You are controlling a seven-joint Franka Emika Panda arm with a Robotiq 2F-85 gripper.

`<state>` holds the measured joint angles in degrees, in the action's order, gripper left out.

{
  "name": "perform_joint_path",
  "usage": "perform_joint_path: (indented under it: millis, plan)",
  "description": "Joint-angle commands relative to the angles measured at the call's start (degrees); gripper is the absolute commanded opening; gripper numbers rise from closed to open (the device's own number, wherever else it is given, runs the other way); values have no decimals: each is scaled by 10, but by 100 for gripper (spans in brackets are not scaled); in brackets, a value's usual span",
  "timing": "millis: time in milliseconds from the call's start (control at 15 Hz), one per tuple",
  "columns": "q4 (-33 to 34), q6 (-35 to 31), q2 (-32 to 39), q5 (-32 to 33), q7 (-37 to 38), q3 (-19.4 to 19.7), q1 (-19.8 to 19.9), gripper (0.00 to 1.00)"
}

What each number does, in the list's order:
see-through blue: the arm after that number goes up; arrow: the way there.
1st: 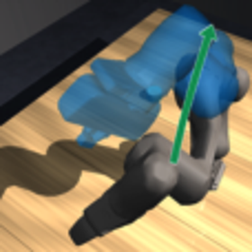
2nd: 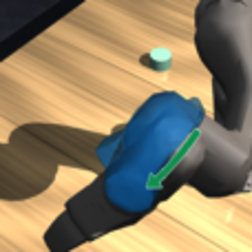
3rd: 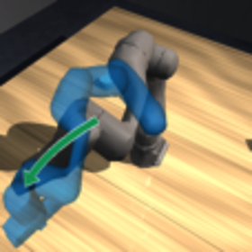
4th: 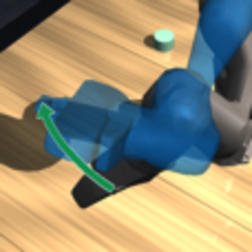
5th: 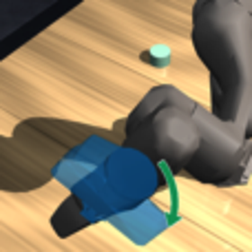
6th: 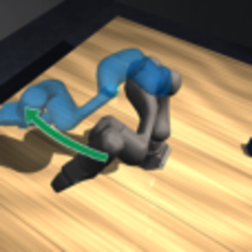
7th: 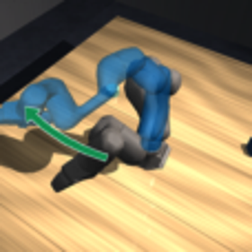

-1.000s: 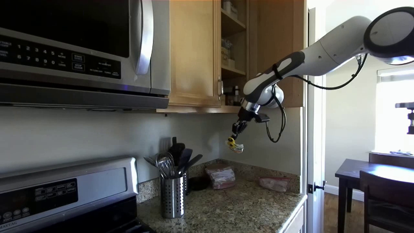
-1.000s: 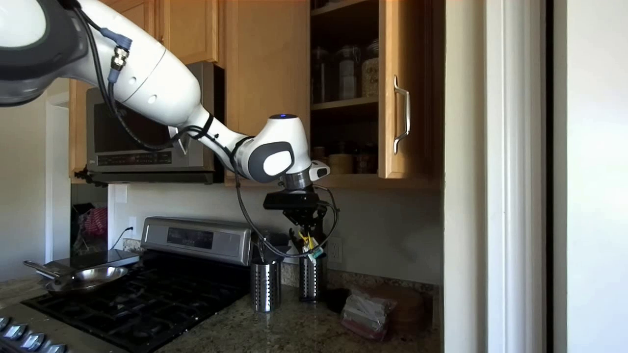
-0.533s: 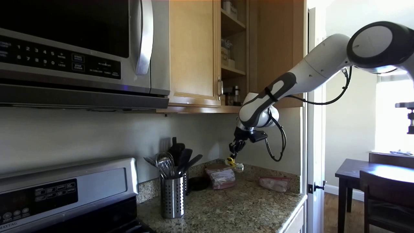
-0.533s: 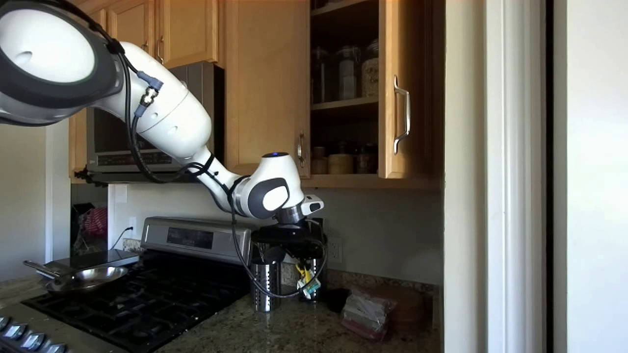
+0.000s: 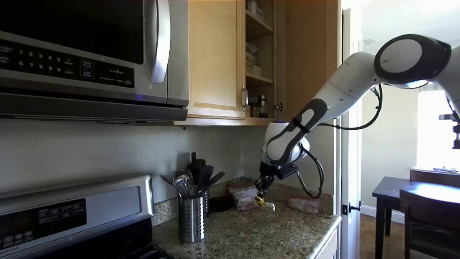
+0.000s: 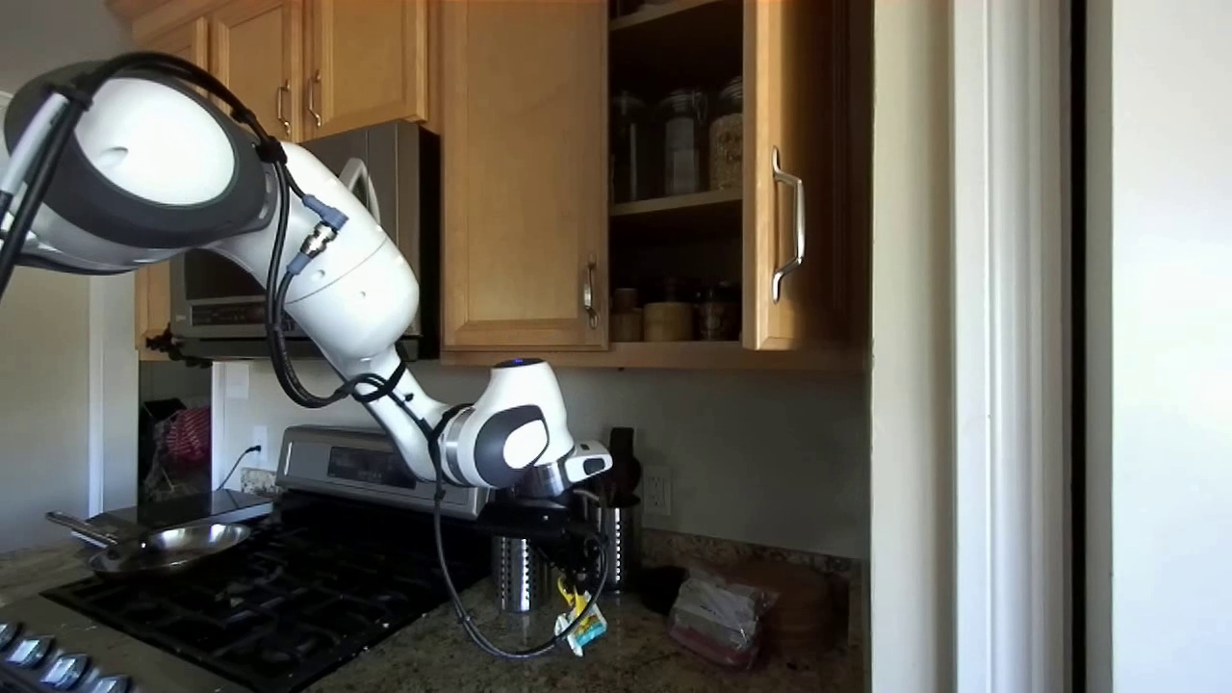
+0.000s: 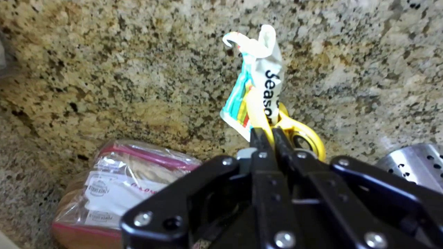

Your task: Open the cupboard, take an object from it and place it on the counter then close the cupboard

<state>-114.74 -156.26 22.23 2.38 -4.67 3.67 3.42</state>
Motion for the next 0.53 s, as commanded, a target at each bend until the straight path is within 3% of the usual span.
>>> perform_joint_path:
  millis: [0, 467]
  plan:
    - [-33, -28, 5, 38, 45, 18, -26, 6]
    - [-56, -33, 22, 70, 48, 21, -40, 8]
